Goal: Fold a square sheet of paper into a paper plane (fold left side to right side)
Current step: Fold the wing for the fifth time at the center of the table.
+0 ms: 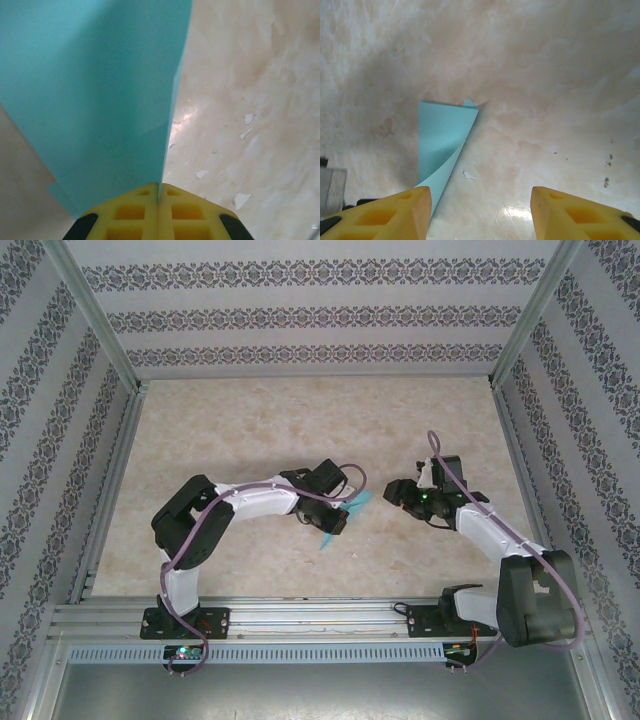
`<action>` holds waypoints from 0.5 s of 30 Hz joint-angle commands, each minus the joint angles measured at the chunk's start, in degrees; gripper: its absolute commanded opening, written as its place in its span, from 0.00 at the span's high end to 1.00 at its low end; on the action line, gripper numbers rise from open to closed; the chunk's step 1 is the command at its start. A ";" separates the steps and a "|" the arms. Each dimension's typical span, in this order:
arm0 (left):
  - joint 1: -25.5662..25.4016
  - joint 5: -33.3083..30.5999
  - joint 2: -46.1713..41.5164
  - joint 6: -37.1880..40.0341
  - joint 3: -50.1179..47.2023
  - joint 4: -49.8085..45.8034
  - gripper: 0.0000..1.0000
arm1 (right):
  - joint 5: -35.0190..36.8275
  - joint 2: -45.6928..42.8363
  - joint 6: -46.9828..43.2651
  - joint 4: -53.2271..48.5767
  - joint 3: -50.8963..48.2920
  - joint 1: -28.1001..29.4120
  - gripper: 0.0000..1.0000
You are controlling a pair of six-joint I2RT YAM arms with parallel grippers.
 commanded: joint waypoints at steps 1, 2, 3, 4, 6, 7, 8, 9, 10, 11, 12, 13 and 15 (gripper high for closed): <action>2.20 11.36 1.48 -8.12 -1.89 7.10 1.00 | -1.10 1.09 -0.97 4.42 -0.74 2.96 0.44; 2.64 12.46 1.70 -9.43 -2.47 8.79 1.00 | -1.10 1.62 -0.57 5.33 -0.82 3.71 0.44; 3.19 13.48 1.78 -10.90 -3.21 10.70 1.00 | -1.27 2.18 0.01 6.79 -1.11 4.35 0.44; 3.76 14.65 1.81 -12.10 -4.08 12.68 1.00 | -1.45 2.87 0.68 8.29 -1.32 4.89 0.45; 4.64 16.48 1.59 -14.74 -5.81 16.71 1.00 | -1.53 3.95 1.73 10.74 -1.68 6.02 0.44; 5.20 17.89 1.46 -15.96 -6.77 18.84 1.00 | -1.63 4.57 2.02 11.55 -1.75 6.45 0.44; 5.59 18.83 1.30 -17.22 -7.67 21.27 1.00 | -1.63 5.13 2.28 12.19 -1.63 6.83 0.45; 6.03 19.50 1.08 -18.55 -8.77 23.65 1.00 | -1.63 5.54 2.51 13.01 -1.65 7.28 0.45; 6.53 20.46 0.97 -19.99 -9.89 26.23 1.00 | -1.63 5.97 2.86 13.82 -1.65 7.63 0.45; 7.00 21.08 0.80 -21.27 -10.89 28.45 1.00 | -1.63 6.30 3.21 14.55 -1.79 7.97 0.45; 7.41 21.79 0.79 -22.63 -12.07 30.86 1.00 | -1.57 6.51 3.71 15.50 -1.87 8.36 0.45; 7.93 22.69 0.77 -24.21 -13.26 33.82 1.00 | -1.48 6.78 4.35 16.63 -2.10 8.77 0.46; 8.67 23.75 0.92 -27.08 -15.21 38.96 1.00 | -1.15 7.30 5.79 19.00 -2.64 9.65 0.46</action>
